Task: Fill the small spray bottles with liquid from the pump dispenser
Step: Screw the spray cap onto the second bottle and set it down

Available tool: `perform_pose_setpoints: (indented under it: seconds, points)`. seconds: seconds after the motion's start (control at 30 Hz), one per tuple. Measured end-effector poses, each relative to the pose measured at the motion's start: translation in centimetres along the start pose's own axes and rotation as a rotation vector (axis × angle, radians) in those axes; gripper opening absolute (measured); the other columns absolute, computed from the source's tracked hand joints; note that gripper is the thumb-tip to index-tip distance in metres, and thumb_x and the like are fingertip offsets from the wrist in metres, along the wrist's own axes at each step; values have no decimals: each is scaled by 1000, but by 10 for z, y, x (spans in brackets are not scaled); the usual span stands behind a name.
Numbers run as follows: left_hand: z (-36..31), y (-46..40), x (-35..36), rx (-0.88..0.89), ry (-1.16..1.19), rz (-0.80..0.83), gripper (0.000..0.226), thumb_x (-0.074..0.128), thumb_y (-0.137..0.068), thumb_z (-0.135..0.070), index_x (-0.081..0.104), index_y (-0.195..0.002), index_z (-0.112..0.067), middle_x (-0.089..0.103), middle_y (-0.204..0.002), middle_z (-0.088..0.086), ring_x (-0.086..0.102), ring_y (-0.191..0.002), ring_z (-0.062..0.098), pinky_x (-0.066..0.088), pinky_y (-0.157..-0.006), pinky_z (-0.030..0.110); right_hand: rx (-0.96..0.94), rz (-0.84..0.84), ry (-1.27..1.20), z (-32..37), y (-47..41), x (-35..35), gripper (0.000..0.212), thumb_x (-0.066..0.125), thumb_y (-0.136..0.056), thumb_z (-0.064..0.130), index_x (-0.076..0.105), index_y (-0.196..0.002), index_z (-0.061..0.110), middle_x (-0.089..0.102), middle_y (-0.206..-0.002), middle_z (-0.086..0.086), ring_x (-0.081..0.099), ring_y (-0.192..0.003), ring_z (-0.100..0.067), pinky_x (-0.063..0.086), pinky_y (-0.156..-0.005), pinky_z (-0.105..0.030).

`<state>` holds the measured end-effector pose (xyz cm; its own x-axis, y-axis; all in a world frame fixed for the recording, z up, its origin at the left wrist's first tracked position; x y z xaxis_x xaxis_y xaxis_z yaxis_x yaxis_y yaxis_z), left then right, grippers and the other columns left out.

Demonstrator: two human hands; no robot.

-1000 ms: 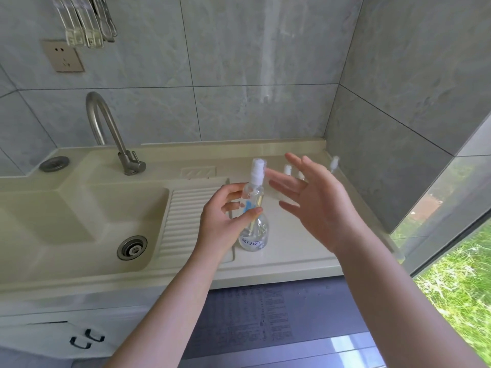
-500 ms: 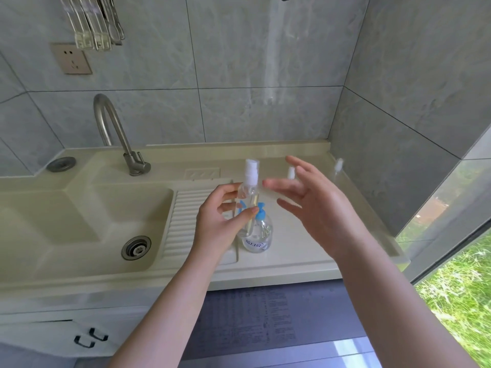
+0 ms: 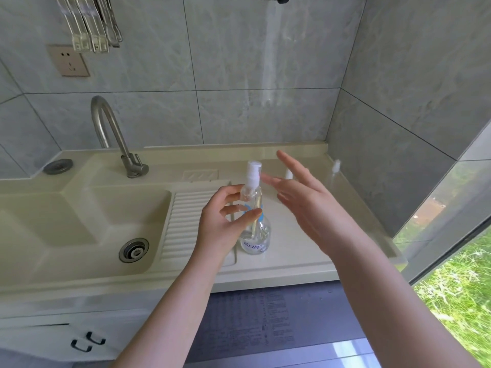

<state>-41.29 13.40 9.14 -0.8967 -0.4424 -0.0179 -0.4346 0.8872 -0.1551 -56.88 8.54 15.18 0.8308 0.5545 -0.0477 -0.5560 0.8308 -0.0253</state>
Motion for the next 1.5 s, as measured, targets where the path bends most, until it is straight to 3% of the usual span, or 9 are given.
perform_pose_setpoints:
  seconds: [0.17, 0.33, 0.43, 0.63, 0.77, 0.87, 1.0, 1.2, 1.5]
  points:
    - [-2, 0, 0, 17, -9, -10, 42, 86, -73, -13, 65, -109, -22, 71, -109, -5, 68, -98, 17, 54, -91, 49, -73, -170, -142, 3, 4, -10, 36, 56, -95, 20, 58, -130, 28, 77, -103, -5, 62, -121, -13, 38, -113, -43]
    - [1, 2, 13, -1, -44, 91, 45, 86, -73, -12, 66, -109, -29, 71, -108, -8, 68, -99, 16, 54, -94, 47, -88, -156, 79, -11, -5, -8, 54, 71, -92, 20, 52, -142, 32, 66, -129, 12, 58, -122, 2, 45, -108, -26]
    - [7, 5, 22, -45, -81, 154, 46, 87, -70, -15, 66, -101, -41, 71, -105, -14, 67, -100, 14, 53, -95, 44, -83, -119, 77, -15, -5, -11, 44, 68, -94, 16, 59, -137, 23, 73, -117, 11, 64, -113, 3, 48, -90, -11]
    - [16, 12, 45, -52, -34, 172, 44, 85, -71, -6, 65, -104, -26, 70, -102, -14, 68, -93, 8, 54, -82, 28, -93, -280, 112, -27, 1, -26, 22, 80, -84, 15, 75, -105, 20, 78, -96, 7, 72, -99, -8, 54, -98, -39]
    - [20, 9, 66, -49, -41, 184, 44, 84, -72, -6, 61, -99, -32, 65, -93, -32, 64, -93, -1, 52, -85, 23, -135, -445, 136, -30, 7, -37, 22, 88, -74, 19, 76, -93, 22, 77, -86, 8, 74, -88, -8, 59, -87, -36]
    - [24, 6, 84, -42, -59, 184, 46, 87, -70, -14, 63, -100, -38, 67, -100, -26, 65, -102, 9, 54, -89, 32, -124, -538, 222, -34, 10, -55, 28, 89, -72, 30, 74, -95, 28, 76, -88, 14, 71, -91, 0, 56, -85, -26]
    - [25, 0, 105, -18, -61, 129, 45, 90, -67, -22, 64, -100, -38, 70, -105, -14, 66, -102, 16, 57, -88, 41, -6, -418, 355, -46, 14, -81, 56, 87, -71, 45, 64, -121, 36, 68, -112, 22, 62, -104, 9, 48, -87, -15]
    - [28, -6, 136, 14, -77, 129, 48, 89, -66, -16, 63, -102, -34, 69, -104, -11, 64, -101, 10, 55, -82, 28, 60, -377, 386, -57, 22, -113, 31, 87, -74, 38, 74, -101, 31, 74, -89, 17, 67, -87, 8, 52, -78, -13]
    - [39, -24, 180, 104, -103, 135, 47, 85, -71, -13, 60, -104, -34, 70, -102, -15, 65, -99, 6, 55, -81, 23, 81, -368, 436, -71, 9, -160, 29, 87, -74, 32, 74, -100, 28, 75, -90, 14, 68, -86, 6, 51, -78, -14]
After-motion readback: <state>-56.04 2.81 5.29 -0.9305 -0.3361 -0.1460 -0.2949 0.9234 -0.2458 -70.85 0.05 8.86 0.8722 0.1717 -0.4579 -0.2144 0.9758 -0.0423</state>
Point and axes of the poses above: each hand's wrist, its own y-axis away from the middle knuckle, its own x-axis out of the palm, z = x × y, the point moved 2 cm from there along -y, towards the middle knuckle
